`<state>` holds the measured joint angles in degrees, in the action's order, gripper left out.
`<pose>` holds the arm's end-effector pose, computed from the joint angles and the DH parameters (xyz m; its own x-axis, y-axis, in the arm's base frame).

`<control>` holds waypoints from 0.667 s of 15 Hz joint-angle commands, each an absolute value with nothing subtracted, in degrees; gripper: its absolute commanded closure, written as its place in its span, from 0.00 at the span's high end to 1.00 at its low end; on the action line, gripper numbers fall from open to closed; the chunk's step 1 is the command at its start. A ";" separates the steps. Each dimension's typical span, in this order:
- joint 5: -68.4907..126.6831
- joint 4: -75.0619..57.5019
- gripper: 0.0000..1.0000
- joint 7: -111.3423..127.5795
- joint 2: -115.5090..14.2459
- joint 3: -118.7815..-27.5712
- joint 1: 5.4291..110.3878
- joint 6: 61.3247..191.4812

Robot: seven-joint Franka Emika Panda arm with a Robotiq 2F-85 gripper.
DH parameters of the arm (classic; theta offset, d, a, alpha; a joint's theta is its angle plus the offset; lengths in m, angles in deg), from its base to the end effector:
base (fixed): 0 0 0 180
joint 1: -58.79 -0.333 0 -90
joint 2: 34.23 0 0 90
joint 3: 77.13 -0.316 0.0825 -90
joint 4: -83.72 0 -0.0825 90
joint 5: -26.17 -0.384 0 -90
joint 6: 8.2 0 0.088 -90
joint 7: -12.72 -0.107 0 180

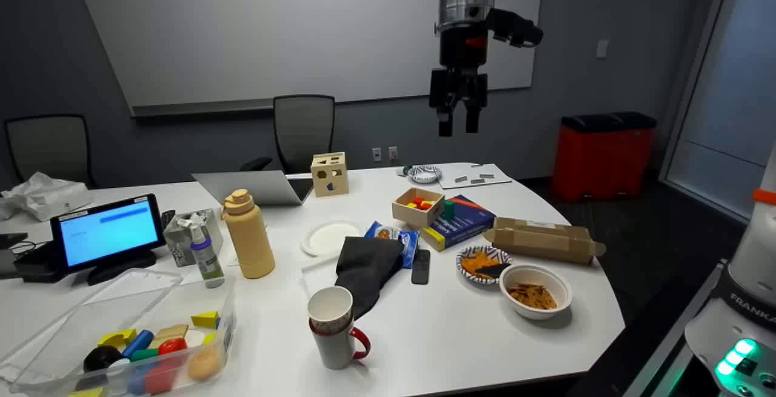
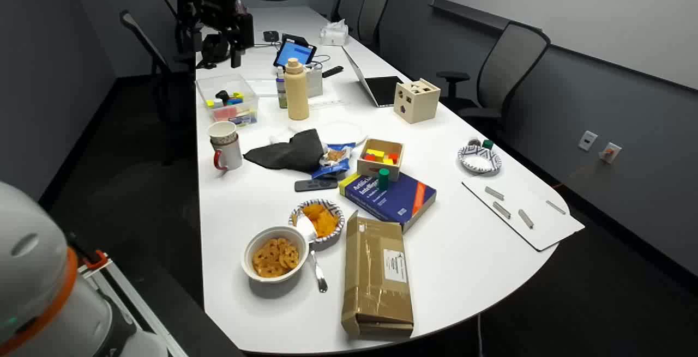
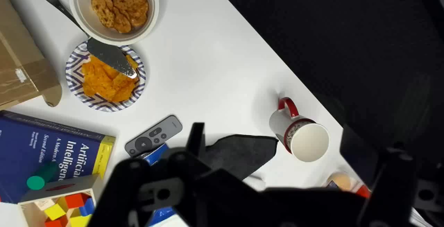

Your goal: Put the remote next to the bowl

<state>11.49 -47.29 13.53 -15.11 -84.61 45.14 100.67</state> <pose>0.4075 0.1806 0.4806 0.9564 0.2861 -0.0588 0.2701 -0.9430 -0.1943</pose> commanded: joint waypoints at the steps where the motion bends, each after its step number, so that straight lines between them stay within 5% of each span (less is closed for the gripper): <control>1: 11.25 -47.16 1.00 13.71 -15.10 -85.37 45.99 100.50; 10: 11.46 -45.93 1.00 8.41 -30.76 -86.05 47.67 110.71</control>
<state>11.49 -47.49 11.15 -22.12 -85.44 45.91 105.43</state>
